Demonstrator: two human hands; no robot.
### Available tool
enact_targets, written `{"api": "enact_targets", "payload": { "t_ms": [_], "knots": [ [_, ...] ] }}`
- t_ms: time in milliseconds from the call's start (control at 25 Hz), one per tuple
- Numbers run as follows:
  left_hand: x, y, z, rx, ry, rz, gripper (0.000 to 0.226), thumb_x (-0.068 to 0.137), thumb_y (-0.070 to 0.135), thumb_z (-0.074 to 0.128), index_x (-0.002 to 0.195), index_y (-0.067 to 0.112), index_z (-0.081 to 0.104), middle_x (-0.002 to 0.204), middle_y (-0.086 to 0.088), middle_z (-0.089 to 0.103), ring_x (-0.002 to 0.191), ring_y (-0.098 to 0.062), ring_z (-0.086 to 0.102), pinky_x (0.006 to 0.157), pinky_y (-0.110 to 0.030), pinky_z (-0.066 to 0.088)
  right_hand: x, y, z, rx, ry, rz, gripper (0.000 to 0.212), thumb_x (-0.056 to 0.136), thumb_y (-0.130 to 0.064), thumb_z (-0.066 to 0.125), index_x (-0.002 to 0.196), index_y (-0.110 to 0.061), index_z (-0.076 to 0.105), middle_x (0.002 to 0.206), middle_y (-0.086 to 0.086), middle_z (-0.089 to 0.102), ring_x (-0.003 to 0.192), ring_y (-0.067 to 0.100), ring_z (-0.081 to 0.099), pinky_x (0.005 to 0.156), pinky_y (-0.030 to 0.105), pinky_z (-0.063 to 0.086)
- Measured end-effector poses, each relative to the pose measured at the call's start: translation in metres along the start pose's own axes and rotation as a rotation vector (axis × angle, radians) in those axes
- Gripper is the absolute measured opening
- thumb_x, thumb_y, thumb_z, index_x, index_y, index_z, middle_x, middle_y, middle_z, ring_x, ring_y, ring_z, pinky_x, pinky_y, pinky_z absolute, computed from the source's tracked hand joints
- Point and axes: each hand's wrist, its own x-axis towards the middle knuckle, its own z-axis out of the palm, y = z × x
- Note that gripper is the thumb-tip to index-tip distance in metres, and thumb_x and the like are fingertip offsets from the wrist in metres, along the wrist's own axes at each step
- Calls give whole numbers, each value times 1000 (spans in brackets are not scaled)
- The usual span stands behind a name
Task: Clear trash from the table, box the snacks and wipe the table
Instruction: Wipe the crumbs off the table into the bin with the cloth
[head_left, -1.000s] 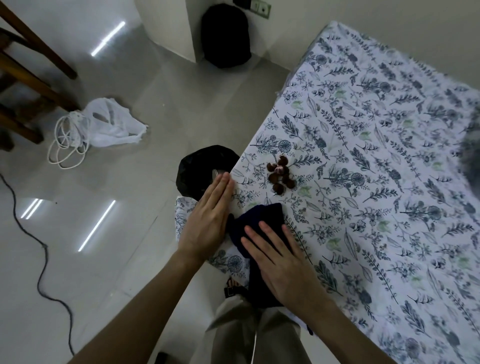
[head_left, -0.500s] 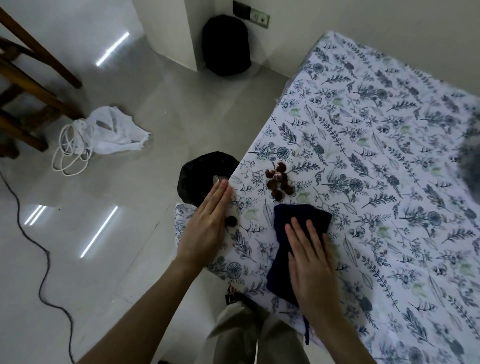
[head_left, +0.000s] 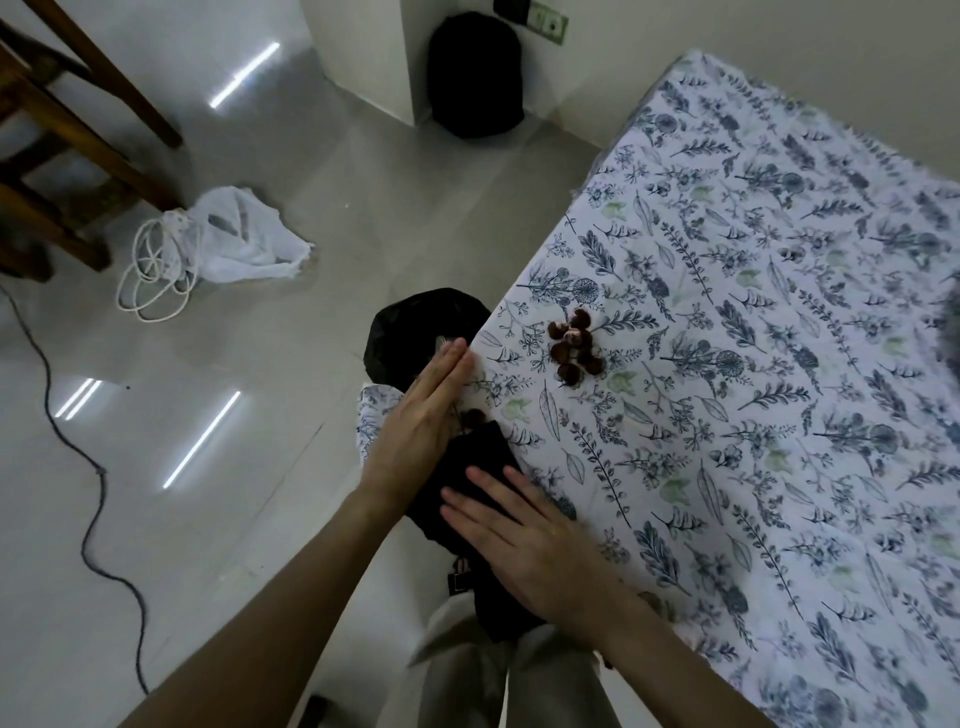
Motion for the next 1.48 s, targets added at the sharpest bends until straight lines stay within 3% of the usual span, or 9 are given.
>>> {"api": "enact_targets", "payload": {
  "t_ms": [80,240,360,480,640,920,1120,1320,1480],
  "knots": [
    [2,1,-1,-41,13,-28,55,92,5,49,145,10,36,154,-6,31,143,-12,22,116,-31,28,2,5,-1,2,4,30,55,92,-19,45,146,-18,34,154,-4,33,145,22,22,115,44,23],
    [0,7,-6,-25,-3,-32,55,93,29,35,145,13,35,155,-3,30,143,-9,22,114,-27,25,-9,13,-8,-1,-23,163,61,94,-25,46,150,-18,24,158,-4,22,147,21,15,115,45,24],
    [-2,7,-4,25,3,-32,56,94,9,49,146,14,33,156,-1,28,142,-9,22,113,-29,27,-18,18,-11,25,-3,374,63,95,-22,46,151,-17,17,159,-3,17,148,22,10,114,47,25],
    [-2,5,-2,56,9,-40,60,92,2,52,147,15,32,156,0,28,141,-9,24,111,-30,28,-32,19,-11,89,70,574,52,99,-24,32,149,-15,23,157,-1,25,147,24,16,114,49,23],
    [-3,5,-3,73,1,-53,59,93,6,50,148,17,30,156,1,25,141,-10,24,110,-33,28,-65,15,-11,127,104,705,50,101,-32,20,147,-15,28,156,0,29,146,24,20,114,47,22],
    [-4,3,-1,112,-8,-42,53,97,24,28,149,18,25,158,-1,21,146,-13,17,113,-33,28,-64,90,-20,145,308,1205,60,98,-43,19,149,-13,21,158,3,19,148,22,6,119,52,8],
    [-6,2,1,130,-22,-35,56,97,25,30,151,16,16,161,0,12,149,-14,8,117,-33,21,6,120,-14,98,328,1179,63,97,-46,16,150,-13,15,159,4,16,147,27,2,118,51,1],
    [-8,-3,6,91,20,-97,56,99,15,36,151,18,15,160,2,12,149,-9,6,119,-31,19,67,109,-10,106,405,1136,60,97,-41,18,149,-11,20,158,5,21,147,29,7,118,50,5],
    [-9,-2,7,91,48,-125,58,98,9,41,150,18,18,159,2,16,148,-8,10,118,-30,18,121,107,-11,116,360,978,58,99,-40,15,150,-11,19,159,4,19,147,29,5,119,47,3]
  ]
}}
